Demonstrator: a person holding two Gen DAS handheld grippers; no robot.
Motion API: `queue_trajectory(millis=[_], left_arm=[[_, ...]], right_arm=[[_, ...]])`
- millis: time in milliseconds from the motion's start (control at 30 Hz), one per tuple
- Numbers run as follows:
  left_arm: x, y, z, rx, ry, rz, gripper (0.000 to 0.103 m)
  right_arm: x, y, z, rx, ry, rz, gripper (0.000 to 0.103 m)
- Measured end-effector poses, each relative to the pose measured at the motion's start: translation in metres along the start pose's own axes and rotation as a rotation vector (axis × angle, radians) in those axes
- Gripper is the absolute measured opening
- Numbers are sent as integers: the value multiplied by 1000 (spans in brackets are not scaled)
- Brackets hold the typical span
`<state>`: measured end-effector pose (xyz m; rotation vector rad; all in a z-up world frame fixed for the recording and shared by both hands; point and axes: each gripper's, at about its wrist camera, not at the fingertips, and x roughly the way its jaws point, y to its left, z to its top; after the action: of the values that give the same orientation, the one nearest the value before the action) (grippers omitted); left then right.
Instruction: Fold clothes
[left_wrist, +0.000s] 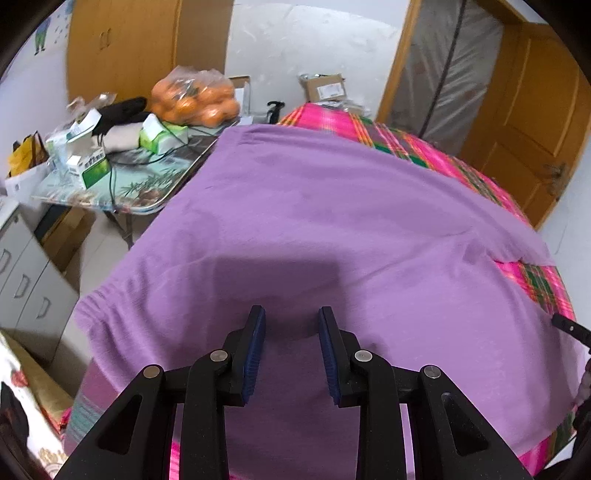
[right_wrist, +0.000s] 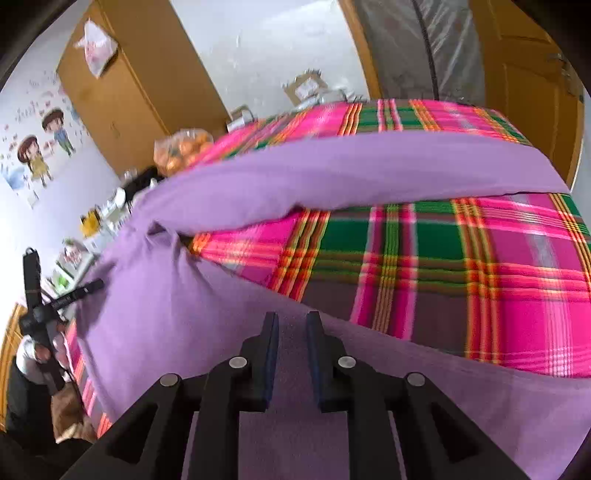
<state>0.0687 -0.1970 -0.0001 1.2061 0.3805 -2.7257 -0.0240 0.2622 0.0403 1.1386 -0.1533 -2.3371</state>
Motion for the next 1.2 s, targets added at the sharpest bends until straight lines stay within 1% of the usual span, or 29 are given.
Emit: queue_trajectory(millis=[133, 167, 233, 267, 400, 433, 467, 533, 600, 767, 800, 867, 933, 967, 1100, 1200], left_arm=[[-5, 11, 8, -9, -14, 17, 31], [-7, 12, 12, -12, -25, 12, 31], [-11, 14, 20, -14, -45, 4, 31], [-13, 13, 26, -9, -56, 2, 31], [-13, 10, 46, -6, -79, -24, 32], [-12, 7, 50, 6, -85, -29, 37], [-11, 5, 54, 22, -90, -31, 38], [-9, 0, 61, 48, -97, -51, 38], [-6, -4, 68, 65, -101, -71, 38], [-2, -14, 80, 116, -123, -113, 39], [-1, -15, 82, 122, -124, -124, 40], [4, -16, 88, 128, -98, -135, 40], [10, -14, 96, 115, -67, -145, 40], [11, -12, 100, 108, -64, -152, 40], [19, -8, 117, 116, -64, -119, 39], [25, -6, 133, 146, -71, -79, 39]], right_arm=[[0, 5, 10, -18, -18, 11, 17], [0, 7, 13, -22, -23, 14, 17], [-3, 9, 20, -35, -54, 30, 23], [-3, 12, 24, -48, -60, 36, 24], [4, 29, 38, -116, -58, 54, 26], [6, 33, 42, -133, -58, 59, 27], [8, 37, 46, -150, -58, 63, 29], [11, 45, 53, -183, -57, 72, 37], [14, 53, 61, -217, -56, 81, 39], [23, 68, 78, -281, -53, 88, 39], [24, 71, 82, -292, -52, 85, 39], [28, 75, 89, -314, -50, 78, 39], [32, 78, 98, -334, -47, 71, 39], [35, 78, 102, -343, -44, 69, 39], [52, 78, 121, -377, -22, 50, 39], [66, 77, 135, -401, -1, 33, 39]])
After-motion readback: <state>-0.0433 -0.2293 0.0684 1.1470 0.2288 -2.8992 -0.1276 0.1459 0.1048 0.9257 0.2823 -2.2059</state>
